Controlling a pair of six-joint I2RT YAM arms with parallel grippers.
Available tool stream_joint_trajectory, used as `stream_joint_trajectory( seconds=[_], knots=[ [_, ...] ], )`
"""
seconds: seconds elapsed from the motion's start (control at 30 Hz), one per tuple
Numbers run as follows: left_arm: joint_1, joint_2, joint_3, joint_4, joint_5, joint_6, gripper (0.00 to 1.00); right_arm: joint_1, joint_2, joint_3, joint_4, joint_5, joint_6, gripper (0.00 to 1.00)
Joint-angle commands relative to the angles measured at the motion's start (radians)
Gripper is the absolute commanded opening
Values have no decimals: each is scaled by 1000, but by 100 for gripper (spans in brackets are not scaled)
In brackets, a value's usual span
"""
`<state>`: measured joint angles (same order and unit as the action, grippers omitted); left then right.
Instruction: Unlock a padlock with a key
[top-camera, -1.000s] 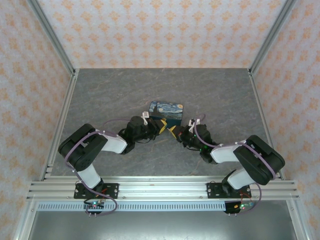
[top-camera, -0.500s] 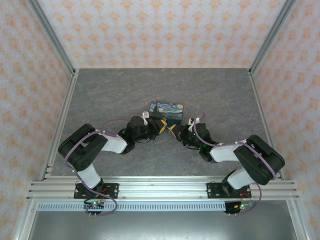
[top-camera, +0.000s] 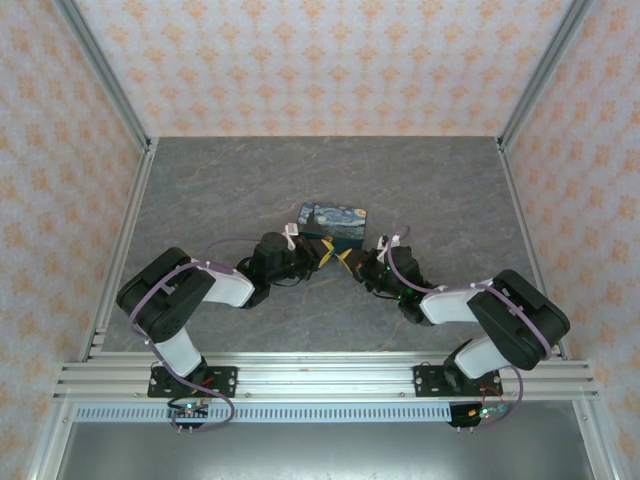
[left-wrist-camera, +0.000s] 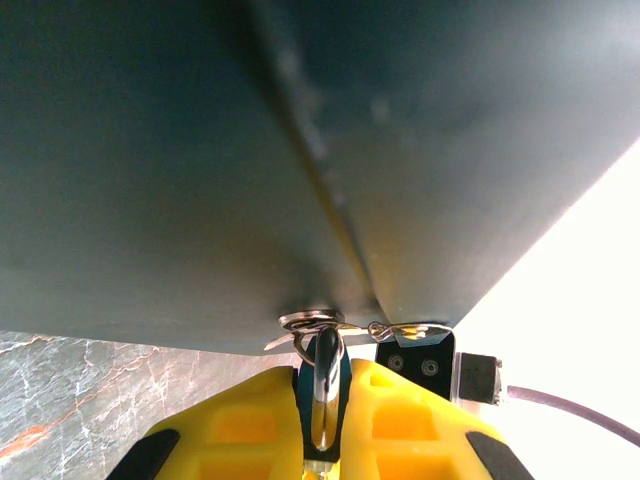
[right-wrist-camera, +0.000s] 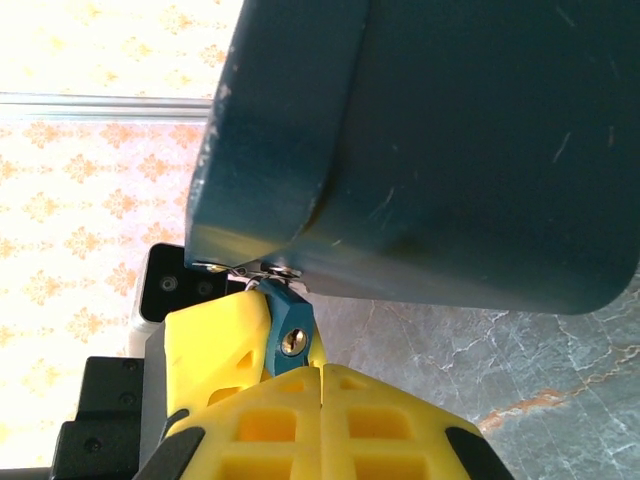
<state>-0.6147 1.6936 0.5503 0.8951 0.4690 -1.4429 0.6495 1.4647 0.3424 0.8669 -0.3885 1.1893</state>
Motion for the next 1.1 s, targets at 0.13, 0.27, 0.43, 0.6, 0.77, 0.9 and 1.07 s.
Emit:
stream_joint_trajectory(
  seconds=[0.13,0.27,0.43,0.6,0.77,0.9,1.07],
  knots=[
    [1,-12,20,34,28,3,0,-14,10,38,-9,5,-27,0],
    [1,-8,22,33,29,2,0,-19,13,47,-10,-3,-27,0],
    [1,-5,23,35,30,0,0,-20,21,55,-11,-8,-28,0],
    [1,-4,26,35,30,-2,0,-21,32,55,-5,-16,-27,0],
    [1,-7,31,31,29,-3,0,-21,34,49,4,-17,-24,0],
    [-2,-6,33,28,29,-2,0,-21,35,55,4,-21,-22,0],
    [-5,0,33,30,28,-2,0,-20,35,64,3,-25,-23,0]
  ],
)
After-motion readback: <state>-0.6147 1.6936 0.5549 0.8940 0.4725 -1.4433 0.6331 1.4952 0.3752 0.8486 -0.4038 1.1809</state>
